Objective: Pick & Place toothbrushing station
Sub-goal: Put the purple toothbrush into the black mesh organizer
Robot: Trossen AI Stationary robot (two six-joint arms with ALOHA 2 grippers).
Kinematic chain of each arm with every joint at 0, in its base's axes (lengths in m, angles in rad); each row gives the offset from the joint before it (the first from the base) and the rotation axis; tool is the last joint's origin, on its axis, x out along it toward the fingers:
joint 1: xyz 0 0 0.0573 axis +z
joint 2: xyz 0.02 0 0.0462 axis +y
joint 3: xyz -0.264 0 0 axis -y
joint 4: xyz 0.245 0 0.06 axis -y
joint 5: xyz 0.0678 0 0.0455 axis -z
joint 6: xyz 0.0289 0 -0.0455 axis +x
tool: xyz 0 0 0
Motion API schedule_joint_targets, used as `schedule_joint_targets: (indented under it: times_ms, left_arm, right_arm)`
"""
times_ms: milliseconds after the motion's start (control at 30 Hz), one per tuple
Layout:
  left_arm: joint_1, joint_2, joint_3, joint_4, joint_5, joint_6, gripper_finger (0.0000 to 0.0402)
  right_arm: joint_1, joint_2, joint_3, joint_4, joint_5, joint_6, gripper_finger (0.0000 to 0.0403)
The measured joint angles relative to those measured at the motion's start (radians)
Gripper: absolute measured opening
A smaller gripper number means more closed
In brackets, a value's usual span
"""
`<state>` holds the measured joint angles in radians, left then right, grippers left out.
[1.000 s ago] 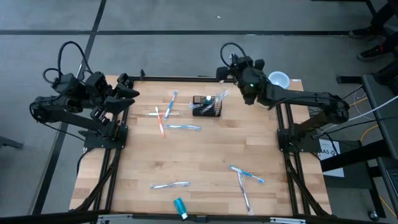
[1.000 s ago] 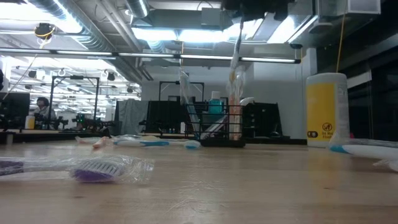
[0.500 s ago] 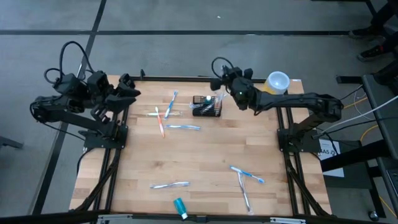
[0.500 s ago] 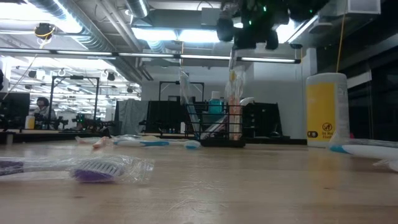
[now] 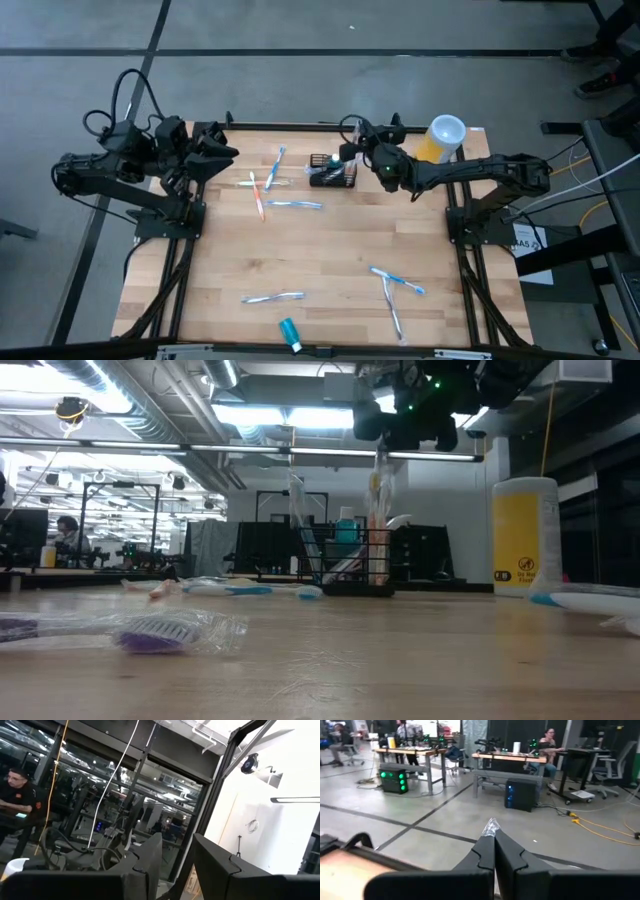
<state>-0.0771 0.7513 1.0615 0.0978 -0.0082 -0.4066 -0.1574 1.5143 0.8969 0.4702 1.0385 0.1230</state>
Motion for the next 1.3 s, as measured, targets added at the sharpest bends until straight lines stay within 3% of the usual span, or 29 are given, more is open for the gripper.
schedule_joint_targets:
  times_ms: [467, 667, 800, 1000, 1200, 1300]
  left_arm:
    - [0.0, 0.0, 0.0, 0.005, 0.0, -0.01, 0.0104]
    - [0.0, 0.0, 0.0, 0.006, 0.001, -0.018, 0.0104]
    - [0.0, 0.0, 0.008, 0.008, 0.007, -0.018, 0.0104]
    - [0.0, 0.023, 0.069, -0.001, 0.039, 0.033, 0.0104]
    - [0.0, 0.051, 0.148, -0.127, 0.059, 0.076, 0.0104]
    - [0.0, 0.055, 0.154, -0.132, 0.083, 0.087, 0.0104]
  right_arm:
    - [-0.03, 0.005, -0.146, 0.044, -0.013, 0.12, 0.0]
    - [-0.053, 0.035, -0.162, 0.123, -0.126, 0.109, 0.0006]
    - [-0.066, 0.069, -0.162, 0.181, -0.195, 0.095, 0.0031]
    - [-0.07, 0.078, -0.162, 0.185, -0.197, 0.112, 0.0074]
    - [-0.088, 0.077, -0.162, 0.181, -0.195, 0.153, 0.0121]
    - [-0.073, 0.027, -0.159, 0.176, -0.185, 0.129, 0.0142]
